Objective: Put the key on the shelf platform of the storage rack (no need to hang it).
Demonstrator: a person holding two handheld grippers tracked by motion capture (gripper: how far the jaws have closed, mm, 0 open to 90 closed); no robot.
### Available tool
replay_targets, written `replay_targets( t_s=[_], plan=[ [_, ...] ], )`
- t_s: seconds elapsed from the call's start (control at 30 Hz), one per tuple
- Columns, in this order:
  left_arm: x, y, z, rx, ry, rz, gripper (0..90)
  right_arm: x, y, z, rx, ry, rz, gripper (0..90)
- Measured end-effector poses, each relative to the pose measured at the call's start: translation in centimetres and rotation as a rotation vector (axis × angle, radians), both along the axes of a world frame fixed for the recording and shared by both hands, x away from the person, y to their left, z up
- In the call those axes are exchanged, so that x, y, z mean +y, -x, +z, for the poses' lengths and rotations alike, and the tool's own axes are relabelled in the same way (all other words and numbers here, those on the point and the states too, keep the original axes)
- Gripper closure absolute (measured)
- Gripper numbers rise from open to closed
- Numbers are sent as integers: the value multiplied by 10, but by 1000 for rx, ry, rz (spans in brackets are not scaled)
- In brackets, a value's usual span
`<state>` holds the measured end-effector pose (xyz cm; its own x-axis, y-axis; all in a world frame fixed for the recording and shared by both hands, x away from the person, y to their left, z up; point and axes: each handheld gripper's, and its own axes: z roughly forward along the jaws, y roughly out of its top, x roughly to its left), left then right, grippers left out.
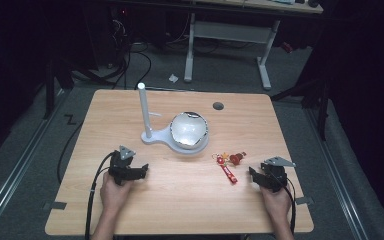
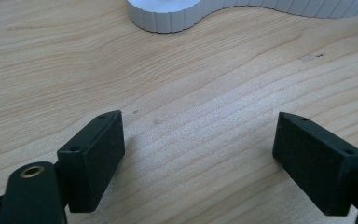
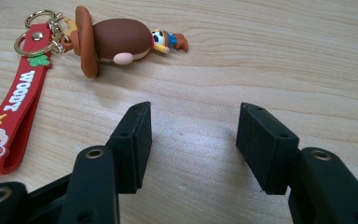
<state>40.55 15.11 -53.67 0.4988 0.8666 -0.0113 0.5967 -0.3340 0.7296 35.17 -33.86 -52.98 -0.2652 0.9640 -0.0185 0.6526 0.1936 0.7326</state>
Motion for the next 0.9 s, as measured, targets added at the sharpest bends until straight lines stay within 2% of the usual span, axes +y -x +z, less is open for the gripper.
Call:
replay_targets(
  t_s=[0.73, 0.9],
  plan=[
    [0, 0, 0, 0, 0, 0, 170, 3, 1, 0, 0, 3, -18, 442],
    [0, 0, 0, 0, 0, 0, 170, 5, 0, 2, 17, 7, -15, 434]
  ],
)
